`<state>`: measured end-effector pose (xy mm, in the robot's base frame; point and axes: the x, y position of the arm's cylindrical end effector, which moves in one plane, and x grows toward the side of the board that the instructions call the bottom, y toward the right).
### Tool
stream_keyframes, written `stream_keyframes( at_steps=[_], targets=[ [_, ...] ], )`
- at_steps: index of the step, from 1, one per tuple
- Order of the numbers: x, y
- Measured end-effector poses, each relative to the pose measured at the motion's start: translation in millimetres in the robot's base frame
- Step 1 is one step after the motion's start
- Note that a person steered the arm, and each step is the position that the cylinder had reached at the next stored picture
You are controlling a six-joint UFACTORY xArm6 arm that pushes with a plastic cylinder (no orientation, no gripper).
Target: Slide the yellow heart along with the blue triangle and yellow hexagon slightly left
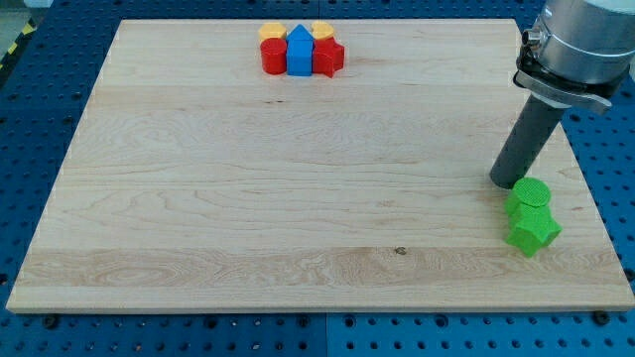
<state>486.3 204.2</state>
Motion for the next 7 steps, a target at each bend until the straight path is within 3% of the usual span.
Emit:
stream_keyframes(
  at_steps=[3,4,7],
  targets=[
    [2,-8],
    [-3,-69],
    [-87,-260]
  ],
)
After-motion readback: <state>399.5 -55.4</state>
